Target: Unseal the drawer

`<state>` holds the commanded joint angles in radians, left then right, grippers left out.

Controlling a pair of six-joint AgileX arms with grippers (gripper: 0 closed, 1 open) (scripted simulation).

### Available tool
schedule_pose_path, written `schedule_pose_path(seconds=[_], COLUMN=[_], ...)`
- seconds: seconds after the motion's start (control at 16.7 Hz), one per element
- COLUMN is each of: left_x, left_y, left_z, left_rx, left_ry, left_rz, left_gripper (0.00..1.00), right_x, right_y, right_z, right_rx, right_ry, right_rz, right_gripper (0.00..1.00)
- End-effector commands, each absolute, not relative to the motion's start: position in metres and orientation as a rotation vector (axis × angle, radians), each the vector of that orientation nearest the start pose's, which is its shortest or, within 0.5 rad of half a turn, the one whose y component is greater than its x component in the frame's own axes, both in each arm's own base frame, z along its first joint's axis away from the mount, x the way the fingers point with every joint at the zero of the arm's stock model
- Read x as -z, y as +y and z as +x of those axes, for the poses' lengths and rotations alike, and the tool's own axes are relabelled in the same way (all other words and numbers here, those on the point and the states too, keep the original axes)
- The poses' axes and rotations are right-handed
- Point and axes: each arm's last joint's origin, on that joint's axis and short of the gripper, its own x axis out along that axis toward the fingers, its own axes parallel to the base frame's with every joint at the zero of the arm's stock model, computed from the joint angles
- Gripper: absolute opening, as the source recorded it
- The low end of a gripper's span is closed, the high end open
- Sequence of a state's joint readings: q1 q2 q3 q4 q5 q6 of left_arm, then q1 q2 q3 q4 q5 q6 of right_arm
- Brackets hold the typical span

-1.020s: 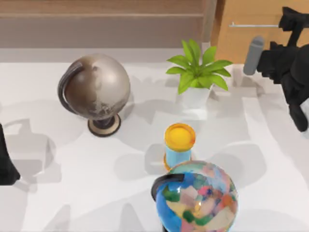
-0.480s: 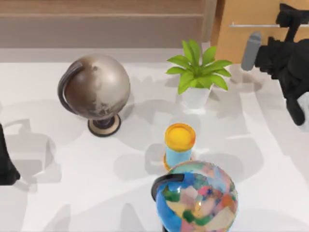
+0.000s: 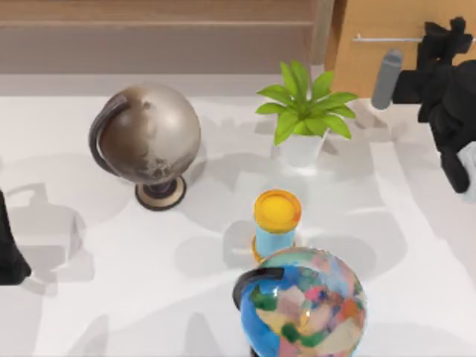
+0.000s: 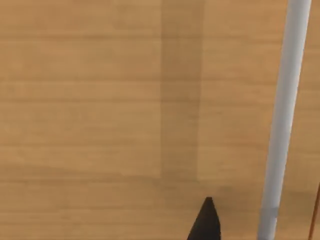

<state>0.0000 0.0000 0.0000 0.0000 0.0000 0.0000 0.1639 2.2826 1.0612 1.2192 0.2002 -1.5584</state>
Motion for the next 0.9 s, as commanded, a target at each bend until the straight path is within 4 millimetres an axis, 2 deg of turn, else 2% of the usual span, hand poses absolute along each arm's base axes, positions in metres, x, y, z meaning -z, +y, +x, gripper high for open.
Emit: schedule_pose_path(seconds=[0.18,0.24,0.72,0.9], left_x=[-0.16,-0.16,-0.16,-0.16], left_y=[-0.0012,-0.0012,-0.0012,-0.0012], left_z=[0.1057,0.1057,0.1057,0.1057], left_rx=[0.0,0.0,0.0,0.0], left_ry=[0.0,0.0,0.0,0.0], left_rz=[0.0,0.0,0.0,0.0], left_gripper=[1.0,1.0,1.0,1.0], right_x=[-0.0892,-0.0892,-0.0881,-0.0951], right_y=[0.0693,0.0693,0.0696,0.0657], right_z=[0.4307,0.4307,0.4304,0.4262], right_rx=[0.008,0.008,0.003,0.023], right_ry=[0.008,0.008,0.012,-0.008], right_rz=[-1.571,-1.571,-1.569,-1.565], right_gripper=[0.02,0.0,0.0,0.0])
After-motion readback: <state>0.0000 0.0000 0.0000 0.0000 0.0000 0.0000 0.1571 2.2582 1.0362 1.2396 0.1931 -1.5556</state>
